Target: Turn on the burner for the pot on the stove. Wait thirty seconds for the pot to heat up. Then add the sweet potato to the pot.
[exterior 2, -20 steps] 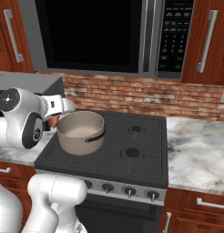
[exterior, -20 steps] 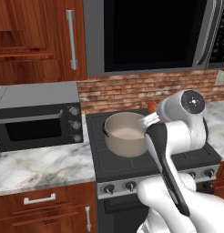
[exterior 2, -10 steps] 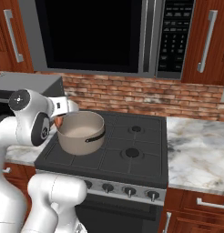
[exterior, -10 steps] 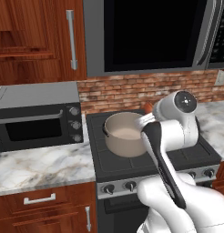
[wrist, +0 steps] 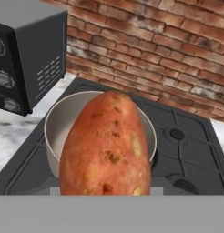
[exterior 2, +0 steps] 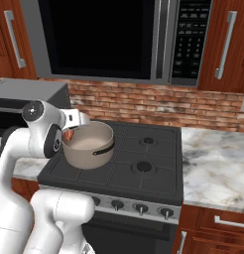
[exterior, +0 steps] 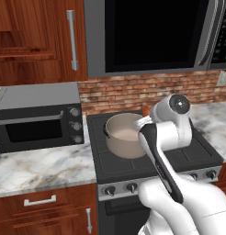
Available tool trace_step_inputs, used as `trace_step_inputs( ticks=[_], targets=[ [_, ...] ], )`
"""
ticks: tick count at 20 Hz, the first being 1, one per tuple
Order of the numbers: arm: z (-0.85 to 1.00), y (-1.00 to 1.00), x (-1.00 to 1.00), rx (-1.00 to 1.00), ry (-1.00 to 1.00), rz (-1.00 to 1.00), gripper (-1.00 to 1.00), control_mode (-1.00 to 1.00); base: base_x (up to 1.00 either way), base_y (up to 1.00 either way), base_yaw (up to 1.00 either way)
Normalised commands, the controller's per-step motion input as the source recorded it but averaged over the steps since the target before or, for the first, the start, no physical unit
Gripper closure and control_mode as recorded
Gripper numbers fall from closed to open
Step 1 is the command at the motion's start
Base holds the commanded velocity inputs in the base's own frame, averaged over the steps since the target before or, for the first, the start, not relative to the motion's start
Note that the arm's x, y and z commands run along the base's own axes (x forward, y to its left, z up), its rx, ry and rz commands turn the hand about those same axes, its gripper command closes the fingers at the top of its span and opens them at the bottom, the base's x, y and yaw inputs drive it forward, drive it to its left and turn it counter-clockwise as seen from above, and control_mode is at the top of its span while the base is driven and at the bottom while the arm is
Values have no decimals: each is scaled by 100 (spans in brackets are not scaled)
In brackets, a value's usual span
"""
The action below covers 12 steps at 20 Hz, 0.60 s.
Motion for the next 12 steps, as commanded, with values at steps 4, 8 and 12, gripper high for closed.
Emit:
trace_step_inputs(
  ticks=[4, 8, 12],
  targets=[
    [0, 4, 4, 0, 12, -2, 100, -100, 0, 0, 0],
    [0, 1, 9, 0, 15, -2, 100, -100, 0, 0, 0],
    [-3, 0, 12, 0, 12, -1, 100, -100, 0, 0, 0]
  ],
)
